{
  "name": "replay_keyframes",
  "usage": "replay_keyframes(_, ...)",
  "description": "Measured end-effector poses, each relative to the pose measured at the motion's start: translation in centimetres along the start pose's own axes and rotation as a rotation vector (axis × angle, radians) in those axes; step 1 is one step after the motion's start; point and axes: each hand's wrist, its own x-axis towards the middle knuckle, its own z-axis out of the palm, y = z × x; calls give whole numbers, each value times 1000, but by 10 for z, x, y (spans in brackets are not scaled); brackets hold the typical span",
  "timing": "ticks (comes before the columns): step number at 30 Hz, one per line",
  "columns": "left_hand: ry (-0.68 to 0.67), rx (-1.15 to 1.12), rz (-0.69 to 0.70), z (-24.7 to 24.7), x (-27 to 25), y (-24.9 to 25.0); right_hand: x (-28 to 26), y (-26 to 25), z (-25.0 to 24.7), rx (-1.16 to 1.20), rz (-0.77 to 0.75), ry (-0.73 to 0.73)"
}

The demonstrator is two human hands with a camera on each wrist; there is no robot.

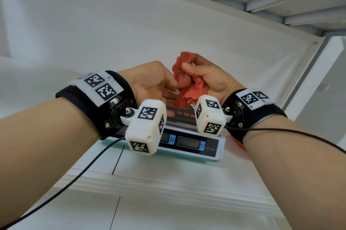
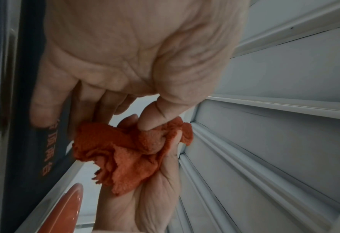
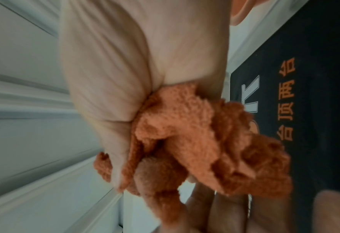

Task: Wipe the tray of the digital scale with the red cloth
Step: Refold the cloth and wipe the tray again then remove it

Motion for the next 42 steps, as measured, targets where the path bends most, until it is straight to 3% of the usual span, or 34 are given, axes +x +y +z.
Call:
replay_keyframes(4,-22,24,32,2,0,1,0,1,-5,129,-33,9)
replay_keyframes(12,173,83,23,3,2,0,-4,-5,-19,38,-44,-13)
replay_keyframes(20,183,-122,163,3,-1,5,-3,-3,-27,45,-49,54)
replay_keyframes(28,259,89,154,14,-8,4,0,-2,-18,14,-13,99)
replay_keyframes(38,379,-62,99,0,-2,7,3,2,-20,-348,-40,418)
replay_keyframes(42,357,-141,95,0,1,8,5,-2,-14,-631,-132,357)
